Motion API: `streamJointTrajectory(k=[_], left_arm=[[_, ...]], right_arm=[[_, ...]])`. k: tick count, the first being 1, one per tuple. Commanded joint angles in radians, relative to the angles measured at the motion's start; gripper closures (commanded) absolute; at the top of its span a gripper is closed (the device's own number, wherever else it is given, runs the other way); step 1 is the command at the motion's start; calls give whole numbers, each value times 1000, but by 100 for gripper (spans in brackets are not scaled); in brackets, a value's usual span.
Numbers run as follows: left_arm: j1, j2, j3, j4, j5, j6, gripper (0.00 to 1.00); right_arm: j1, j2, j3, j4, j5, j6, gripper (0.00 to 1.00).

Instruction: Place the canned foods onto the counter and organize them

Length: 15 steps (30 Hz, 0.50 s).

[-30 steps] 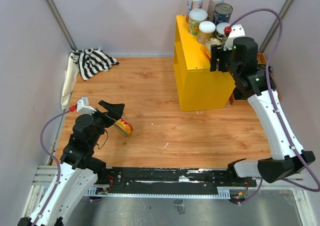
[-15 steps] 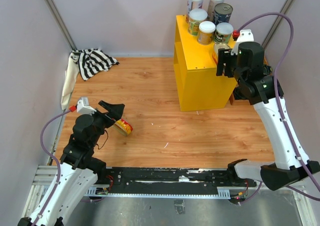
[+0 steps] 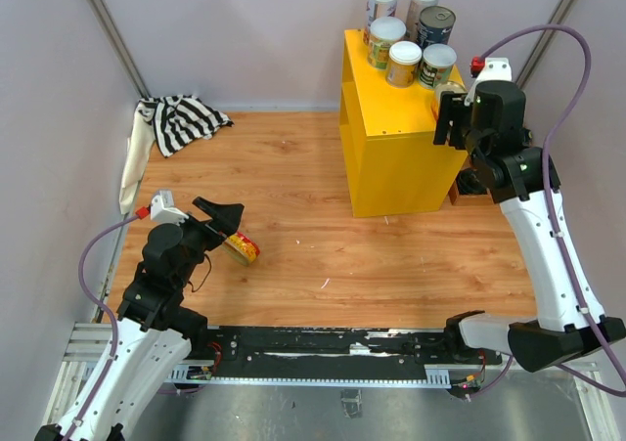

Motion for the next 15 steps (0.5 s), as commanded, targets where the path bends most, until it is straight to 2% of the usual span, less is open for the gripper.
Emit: streamJointTrajectory(k=[1,15], left_arm=[[8,0,35,8,3,7,2],[8,-23,30,-3,-4,-3,2]], right_arm=[[-20,4,14,16,23,14,70],[-28,56,49,20,-7,18,70]])
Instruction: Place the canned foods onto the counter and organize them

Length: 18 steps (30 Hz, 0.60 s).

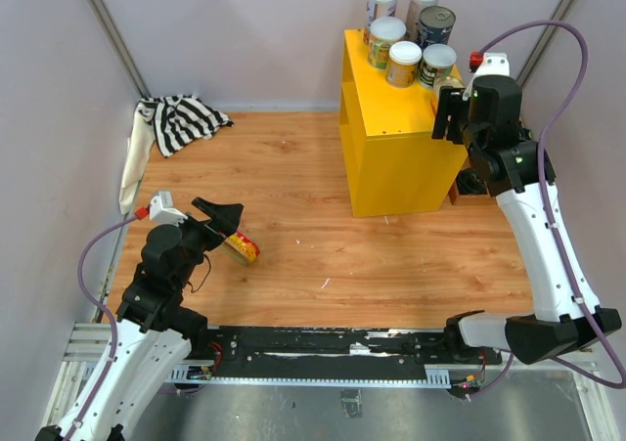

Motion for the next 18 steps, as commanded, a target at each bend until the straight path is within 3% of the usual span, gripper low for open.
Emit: streamJointTrajectory(k=[1,14,18], left_arm=[[8,-17,29,-4,-5,-2,2],[8,-16,19,7,-6,-3,2],[8,-15,19,7,-4,-10,2]], right_arm=[[-16,27,38,-2,-3,4,70],[-18,59,34,9,-13,-5,65],[-18,59,33,10,-22,-3,52]])
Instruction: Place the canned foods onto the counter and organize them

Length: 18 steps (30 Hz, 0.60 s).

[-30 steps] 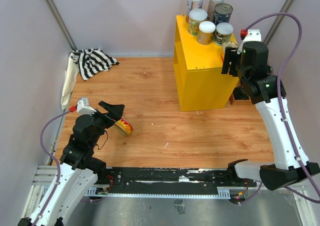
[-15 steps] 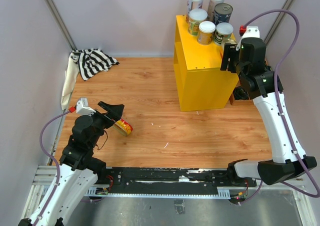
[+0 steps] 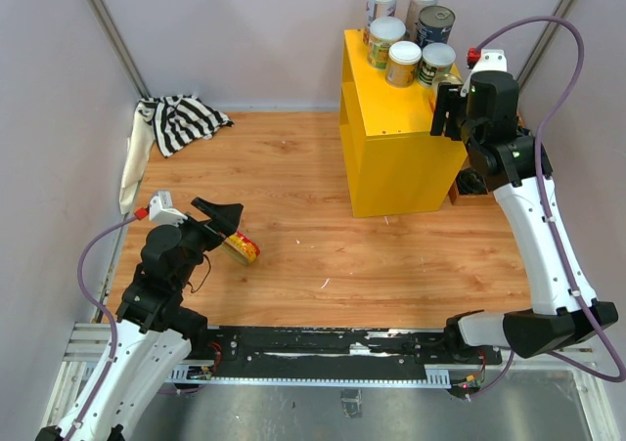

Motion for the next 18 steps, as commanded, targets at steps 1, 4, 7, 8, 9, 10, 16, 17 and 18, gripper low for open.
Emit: streamJointTrajectory(k=[1,4,7,8,9,10,16,17,18], left_arm=[[9,-7,17,6,-5,-5,2],[8,-11,12,4,-7,-9,2],[8,-18,2,7,-5,-16,2],[9,-19,1,5,-7,-14,2],[8,-22,-2,3,-8,-14,2],[9,-26,-4,1,-8,-18,2],[9,-30,3,-9,-10,-19,2],[9,-32,4,-11,-9,-20,2],[8,-36,4,-12,-11,-21,2]], right_arm=[[-15,18,2,6,-15,-3,48],[-16,19,1,2,-20,-5,36],[-16,19,4,-4,-21,-6,28],[-17,17,4,-5,-22,-6,26],[-17,14,0,-5,-23,-6,22],[-16,12,-1,-2,-26,-4,18],[-16,9,19,-13,-25,-1,10],[-16,4,19,-10,-25,0,10],[-16,-1,20,-9,-25,1,10]])
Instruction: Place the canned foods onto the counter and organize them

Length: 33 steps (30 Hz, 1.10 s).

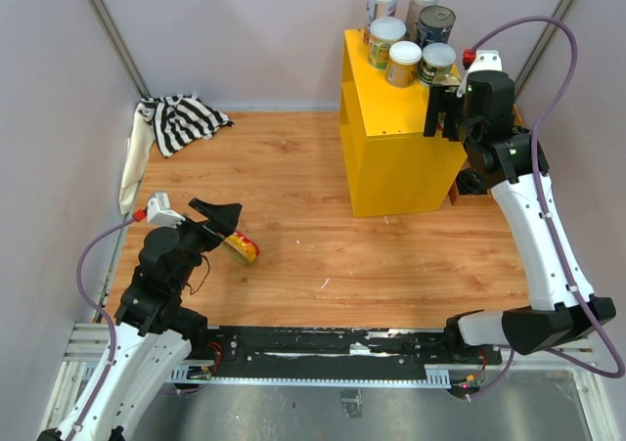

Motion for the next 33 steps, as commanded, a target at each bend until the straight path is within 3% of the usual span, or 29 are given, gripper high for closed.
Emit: streamJointTrajectory(k=[1,9,14,19,25,33], left_arm=[[8,-20,2,-9,-12,-3,2],[8,-13,34,-33,-29,7,2],[9,-19,35,-55,-49,-9,2],[8,-39,24,-89,-66,-42,2],[9,-63,14,-149,-109,-103,2],[9,-93,-14,-191,-150,-193,2]], right_arm=[[-15,-23,23,-2,-6,4,10],[-1,-84,77,12,10,2,10],[76,-99,122,14,53,-42,11],[245,-86,179,27,188,-141,12],[534,-30,207,70,289,-253,13],[783,44,85,117,193,-207,16]])
